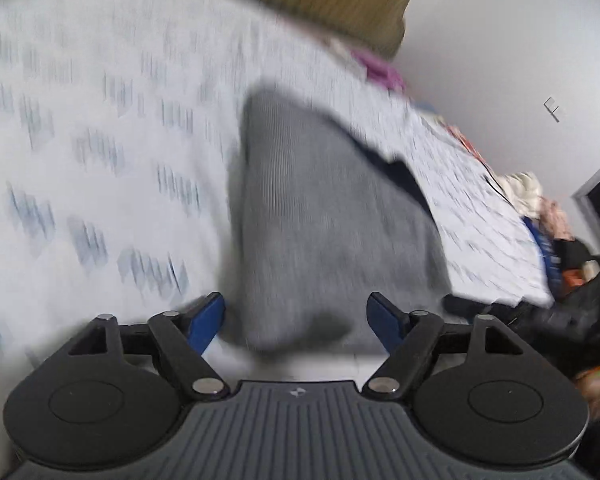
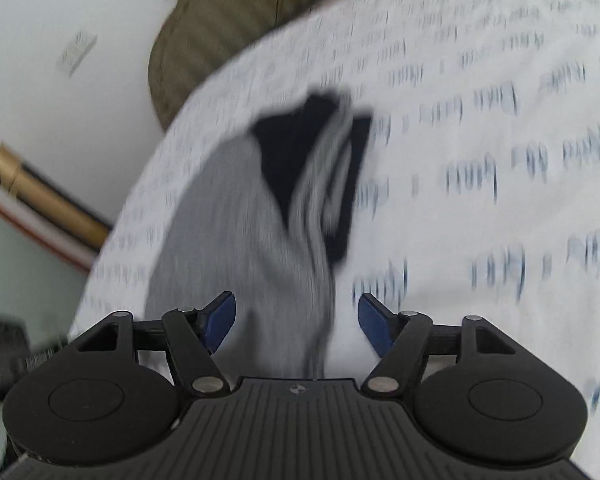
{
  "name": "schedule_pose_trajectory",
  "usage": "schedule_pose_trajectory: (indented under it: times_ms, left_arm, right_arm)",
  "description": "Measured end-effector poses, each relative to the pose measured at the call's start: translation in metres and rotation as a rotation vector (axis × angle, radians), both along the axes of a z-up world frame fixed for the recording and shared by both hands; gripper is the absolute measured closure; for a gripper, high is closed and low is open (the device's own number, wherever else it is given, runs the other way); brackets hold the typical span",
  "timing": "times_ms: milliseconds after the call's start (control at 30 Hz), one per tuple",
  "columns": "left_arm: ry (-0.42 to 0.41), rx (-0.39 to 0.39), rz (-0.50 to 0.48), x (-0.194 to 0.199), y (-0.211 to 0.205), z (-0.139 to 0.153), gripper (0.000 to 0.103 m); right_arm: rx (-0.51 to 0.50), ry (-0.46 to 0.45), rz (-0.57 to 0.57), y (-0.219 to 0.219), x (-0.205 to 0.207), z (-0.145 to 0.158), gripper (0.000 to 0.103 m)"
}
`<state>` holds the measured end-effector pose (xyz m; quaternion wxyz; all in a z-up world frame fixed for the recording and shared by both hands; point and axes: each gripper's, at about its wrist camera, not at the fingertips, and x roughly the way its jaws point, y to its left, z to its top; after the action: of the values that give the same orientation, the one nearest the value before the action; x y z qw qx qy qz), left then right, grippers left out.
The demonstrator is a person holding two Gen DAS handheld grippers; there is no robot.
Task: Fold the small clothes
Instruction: 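Lay the folded sweater flat and open both grippers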
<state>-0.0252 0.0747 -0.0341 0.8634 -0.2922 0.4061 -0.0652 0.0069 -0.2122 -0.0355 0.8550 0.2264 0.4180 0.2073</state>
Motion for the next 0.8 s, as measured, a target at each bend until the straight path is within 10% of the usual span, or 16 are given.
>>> schedule_pose_trajectory:
  times_ms: [167,233,500,600,800]
  left_arm:
    - [0.061,-0.139,0.040,0.005,0.014,-0.020,0.085]
    - [0.104,-0.205,0.039,0.008,0.022,-0.022,0.092]
    - [0.096,-0.053,-0.027,0.009,0.019,-0.018,0.091]
    - [0.060,0.001,-0.036,0.002,0.015,-0.006,0.085]
    - [-0.165,0.433,0.169,-0.037,0.035,0.061,0.078]
  right_arm:
    - [0.285,0.081,-0.010,-0.018,-0.010,-0.031,0.082]
    - [0.311,0.085,-0.008,-0.018,-0.008,-0.033,0.083]
    - [0.159,0.038,0.046,-0.011,-0.008,-0.026,0.087]
    - [0.138,0.021,0.029,-0.008,-0.014,-0.019,0.067]
    - [-0.139,-0.133,-0.109,-0.025,-0.065,0.026,0.048]
